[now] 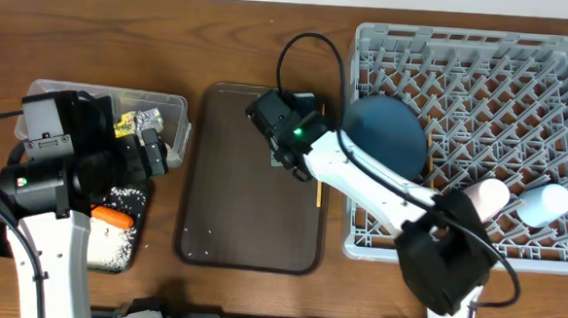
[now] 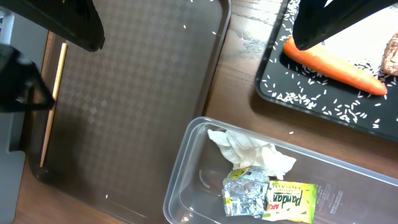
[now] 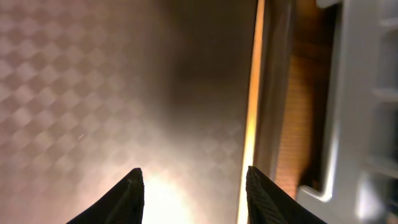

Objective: Sort waste into correct bins and load items into the dishwasher rack
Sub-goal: 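Grasp the second chopstick on the brown tray with the right gripper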

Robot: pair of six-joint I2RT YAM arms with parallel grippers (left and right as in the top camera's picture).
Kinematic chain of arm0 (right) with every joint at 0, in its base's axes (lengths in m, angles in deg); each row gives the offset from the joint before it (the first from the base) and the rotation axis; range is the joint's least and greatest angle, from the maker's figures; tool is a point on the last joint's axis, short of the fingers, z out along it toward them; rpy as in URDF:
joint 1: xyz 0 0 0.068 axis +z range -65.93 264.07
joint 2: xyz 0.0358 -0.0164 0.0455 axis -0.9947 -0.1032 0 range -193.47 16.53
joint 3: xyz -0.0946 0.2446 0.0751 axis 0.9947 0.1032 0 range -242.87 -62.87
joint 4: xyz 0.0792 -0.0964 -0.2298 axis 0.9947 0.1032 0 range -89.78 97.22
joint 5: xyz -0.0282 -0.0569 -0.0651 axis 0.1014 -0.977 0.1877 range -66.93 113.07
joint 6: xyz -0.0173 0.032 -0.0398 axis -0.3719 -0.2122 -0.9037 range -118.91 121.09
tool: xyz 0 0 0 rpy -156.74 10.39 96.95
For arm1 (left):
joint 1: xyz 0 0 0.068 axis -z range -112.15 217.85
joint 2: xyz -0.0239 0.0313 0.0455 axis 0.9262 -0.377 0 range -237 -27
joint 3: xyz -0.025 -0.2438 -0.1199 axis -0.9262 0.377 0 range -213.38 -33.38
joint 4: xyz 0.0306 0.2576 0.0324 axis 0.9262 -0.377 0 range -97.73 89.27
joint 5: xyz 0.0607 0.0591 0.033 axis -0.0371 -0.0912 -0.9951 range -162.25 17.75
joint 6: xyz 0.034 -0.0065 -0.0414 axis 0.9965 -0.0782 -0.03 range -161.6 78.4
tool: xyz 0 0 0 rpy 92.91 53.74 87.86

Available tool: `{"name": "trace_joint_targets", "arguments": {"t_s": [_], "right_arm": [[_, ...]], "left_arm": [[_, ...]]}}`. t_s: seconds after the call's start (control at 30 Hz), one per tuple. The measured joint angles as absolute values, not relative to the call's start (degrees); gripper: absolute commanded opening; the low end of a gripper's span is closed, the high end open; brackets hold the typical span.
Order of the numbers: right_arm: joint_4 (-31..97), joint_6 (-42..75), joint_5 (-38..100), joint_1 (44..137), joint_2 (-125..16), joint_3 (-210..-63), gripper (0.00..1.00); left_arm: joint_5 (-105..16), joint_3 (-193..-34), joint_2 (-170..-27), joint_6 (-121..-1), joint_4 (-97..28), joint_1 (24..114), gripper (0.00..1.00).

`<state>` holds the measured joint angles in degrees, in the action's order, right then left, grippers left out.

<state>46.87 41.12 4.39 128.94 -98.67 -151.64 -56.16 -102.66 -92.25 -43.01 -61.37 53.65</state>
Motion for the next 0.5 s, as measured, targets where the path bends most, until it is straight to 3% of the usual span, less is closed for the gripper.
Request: {"name": "trace_joint_targets", "arguments": {"t_s": [0.5], "right_arm": [[46.0,46.2,6.4,124.0,-106.6,-151.6,0.47]], "left_arm": [[-56.2,-102.7,-92.3,-43.0,-61.4,53.7,0.98]]}}
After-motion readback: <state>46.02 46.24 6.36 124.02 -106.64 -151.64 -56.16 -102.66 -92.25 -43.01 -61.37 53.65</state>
